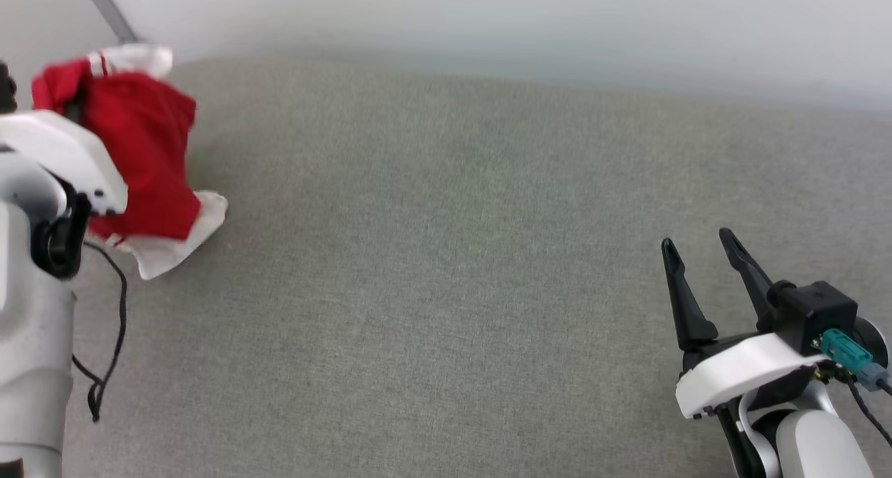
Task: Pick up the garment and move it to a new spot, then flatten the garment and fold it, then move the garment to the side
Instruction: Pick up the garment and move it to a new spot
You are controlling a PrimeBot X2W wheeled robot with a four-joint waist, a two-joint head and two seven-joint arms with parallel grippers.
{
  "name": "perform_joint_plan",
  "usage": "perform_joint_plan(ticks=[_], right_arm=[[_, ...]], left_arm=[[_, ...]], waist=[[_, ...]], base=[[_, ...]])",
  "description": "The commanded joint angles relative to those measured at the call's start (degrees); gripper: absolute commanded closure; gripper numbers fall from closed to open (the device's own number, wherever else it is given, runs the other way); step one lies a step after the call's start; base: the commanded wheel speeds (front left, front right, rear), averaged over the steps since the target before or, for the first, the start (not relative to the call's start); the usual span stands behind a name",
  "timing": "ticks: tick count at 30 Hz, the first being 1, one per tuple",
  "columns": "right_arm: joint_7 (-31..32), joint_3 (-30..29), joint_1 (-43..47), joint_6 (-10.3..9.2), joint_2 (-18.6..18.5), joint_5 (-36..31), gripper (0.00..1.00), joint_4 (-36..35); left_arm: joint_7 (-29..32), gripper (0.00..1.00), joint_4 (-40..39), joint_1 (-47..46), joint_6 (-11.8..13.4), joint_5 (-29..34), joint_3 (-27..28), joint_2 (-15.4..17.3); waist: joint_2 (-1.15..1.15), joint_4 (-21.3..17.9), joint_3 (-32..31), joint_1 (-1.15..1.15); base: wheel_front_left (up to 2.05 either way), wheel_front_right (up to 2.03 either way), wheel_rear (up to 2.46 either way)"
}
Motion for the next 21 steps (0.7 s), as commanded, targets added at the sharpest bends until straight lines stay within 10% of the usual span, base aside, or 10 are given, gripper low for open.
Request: perform_joint_plan(ticks=[1, 21], right_arm=[[-0.1, -0.1, 0.8, -0.02, 0.3, 0.5, 0.0, -0.1], [0.8, -2.7, 5.3, -0.03, 0.6, 2.5, 0.0, -1.3]], left_arm=[[-1.6, 1.0, -0.8, -1.2, 0.3, 0.5, -0.3, -0.3], [-9.9, 1.0, -10.5, 6.8, -2.6, -3.1, -13.6, -19.1]], waist=[[0.0, -0.9, -2.3, 0.0], [0.0, -17.7, -4.1, 0.0]], base=[[0.0, 0.0, 0.0], [0.0, 0.0, 0.0]])
